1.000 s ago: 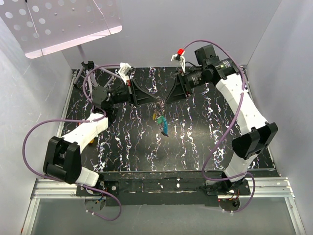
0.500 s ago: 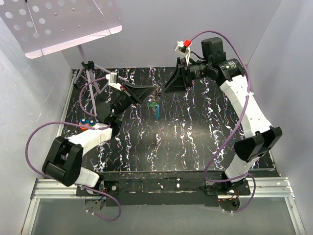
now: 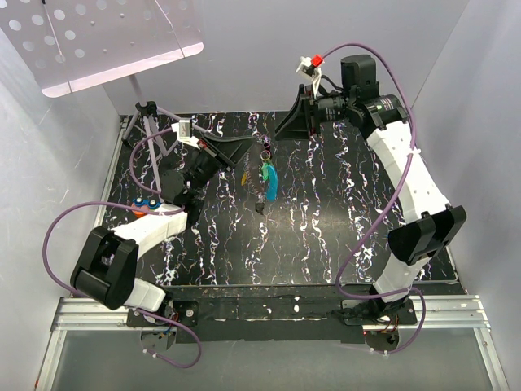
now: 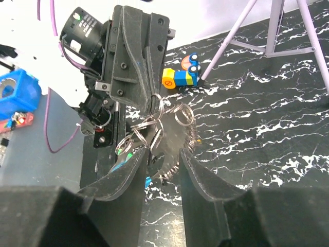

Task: Put the keys on the keyring
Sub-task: Adjust the key on the keyring.

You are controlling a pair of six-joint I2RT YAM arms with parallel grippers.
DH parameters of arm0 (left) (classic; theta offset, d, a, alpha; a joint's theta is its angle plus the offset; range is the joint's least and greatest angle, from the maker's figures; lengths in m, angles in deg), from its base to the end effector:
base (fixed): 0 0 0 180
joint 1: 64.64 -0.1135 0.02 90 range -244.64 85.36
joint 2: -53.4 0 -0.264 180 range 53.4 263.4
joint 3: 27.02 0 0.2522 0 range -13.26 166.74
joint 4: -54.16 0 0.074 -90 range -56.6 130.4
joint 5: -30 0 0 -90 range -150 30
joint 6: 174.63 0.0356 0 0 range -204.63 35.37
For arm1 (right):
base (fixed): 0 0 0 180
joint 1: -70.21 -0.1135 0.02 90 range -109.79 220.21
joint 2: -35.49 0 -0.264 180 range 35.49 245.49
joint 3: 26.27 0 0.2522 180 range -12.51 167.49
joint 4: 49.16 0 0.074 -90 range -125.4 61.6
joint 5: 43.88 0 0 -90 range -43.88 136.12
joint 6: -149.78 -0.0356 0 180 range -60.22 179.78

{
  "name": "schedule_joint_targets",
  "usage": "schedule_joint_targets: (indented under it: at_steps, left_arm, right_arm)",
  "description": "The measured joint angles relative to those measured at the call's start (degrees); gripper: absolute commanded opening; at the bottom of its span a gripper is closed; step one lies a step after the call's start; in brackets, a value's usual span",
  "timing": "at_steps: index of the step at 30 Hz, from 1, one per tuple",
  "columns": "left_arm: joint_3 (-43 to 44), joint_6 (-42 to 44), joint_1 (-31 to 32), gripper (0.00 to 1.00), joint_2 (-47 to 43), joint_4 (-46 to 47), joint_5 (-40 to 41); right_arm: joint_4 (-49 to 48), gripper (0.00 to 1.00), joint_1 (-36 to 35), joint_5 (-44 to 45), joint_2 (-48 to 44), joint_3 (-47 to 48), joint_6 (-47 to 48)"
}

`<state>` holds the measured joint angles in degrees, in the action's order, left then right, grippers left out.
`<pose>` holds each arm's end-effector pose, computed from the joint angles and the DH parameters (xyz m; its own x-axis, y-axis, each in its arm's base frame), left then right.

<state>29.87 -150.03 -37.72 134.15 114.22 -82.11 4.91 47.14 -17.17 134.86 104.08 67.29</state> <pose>0.2566 -0.1453 0.3352 -0.4084 -0.7374 -0.5380 0.7662 0.0435 -0.6412 0.3206 0.1711 0.4685 -0.2359 -0.1643 -0.9578 -0.9713 0.0707 0.2271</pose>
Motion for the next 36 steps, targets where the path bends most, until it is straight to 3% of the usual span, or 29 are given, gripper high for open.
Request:
schedule_joint_targets:
  at_steps: [6, 22, 27, 32, 36]
  left_arm:
    - [1.09, -0.85, 0.00, 0.00, 0.50, 0.26, -1.09]
    - [1.81, -1.75, 0.00, 0.00, 1.51, 0.31, -1.57]
    - [1.81, -1.99, 0.00, 0.00, 1.51, 0.37, -1.84]
    - [1.81, -2.16, 0.00, 0.00, 1.51, 0.37, -2.14]
    - [1.81, -2.16, 0.02, 0.00, 1.51, 0.37, -2.14]
  right_arm:
    - [-3.87, 0.32, 0.17, -1.70, 0.92, -0.02, -3.87]
    - [-6.95, 0.30, -0.94, -4.85, 1.84, -0.98, -7.43]
    - [-7.17, 0.20, -1.68, -4.42, 1.84, -1.22, -7.65]
    - [-7.43, 0.03, -1.81, -4.26, 1.84, -1.22, -8.00]
    - [-7.50, 0.01, -1.81, -4.26, 1.84, -1.33, -8.46]
